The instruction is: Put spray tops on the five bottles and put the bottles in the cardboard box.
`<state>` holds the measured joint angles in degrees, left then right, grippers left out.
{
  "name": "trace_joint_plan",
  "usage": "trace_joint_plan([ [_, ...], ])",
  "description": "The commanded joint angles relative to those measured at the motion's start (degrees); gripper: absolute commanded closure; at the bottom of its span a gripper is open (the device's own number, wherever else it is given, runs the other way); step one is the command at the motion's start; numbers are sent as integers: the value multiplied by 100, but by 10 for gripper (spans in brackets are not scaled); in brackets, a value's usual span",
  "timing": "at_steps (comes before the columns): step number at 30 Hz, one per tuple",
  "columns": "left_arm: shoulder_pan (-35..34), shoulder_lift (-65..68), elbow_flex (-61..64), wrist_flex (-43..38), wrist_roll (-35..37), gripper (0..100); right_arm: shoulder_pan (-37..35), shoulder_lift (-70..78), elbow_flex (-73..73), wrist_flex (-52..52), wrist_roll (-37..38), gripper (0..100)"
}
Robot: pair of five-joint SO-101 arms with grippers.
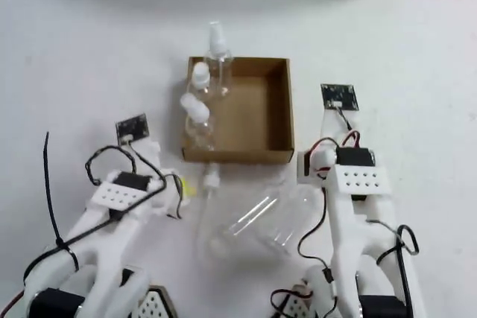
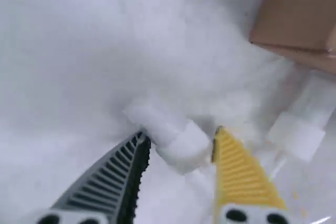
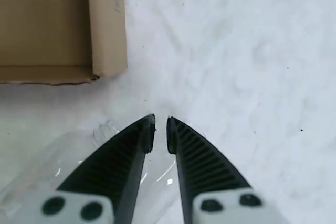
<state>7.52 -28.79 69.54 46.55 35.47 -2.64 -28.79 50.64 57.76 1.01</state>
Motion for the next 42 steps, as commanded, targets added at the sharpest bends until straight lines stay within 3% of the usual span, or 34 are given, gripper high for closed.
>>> trace_joint_plan([
  [1,-321,-40,-53,-158,26,973,48,4,-62,-75,53,981],
  [4,-444,-40,-62,-158,26,924,48,4,-53,-75,53,981],
  [9,-734,-48,-299,-105,-290,925,57,4,-53,-75,53,981],
  [12,-954,-48,-484,-79,-1213,926,57,4,-53,-75,53,981],
  [19,-980,-4,-1090,870,-3842,922,57,4,-53,-75,53,981],
  [23,-980,4,-1134,862,-5143,920,66,4,-53,-75,53,981],
  [27,-954,4,-1125,905,-4985,888,66,4,-53,-75,53,981],
  [33,-945,4,-1160,1178,-4932,666,66,4,-53,-75,53,981],
  [38,-945,-4,-1169,1160,-4879,677,75,4,-62,-75,53,981],
  [42,-945,-40,-1222,1152,-3842,672,347,-66,-132,75,9,981],
])
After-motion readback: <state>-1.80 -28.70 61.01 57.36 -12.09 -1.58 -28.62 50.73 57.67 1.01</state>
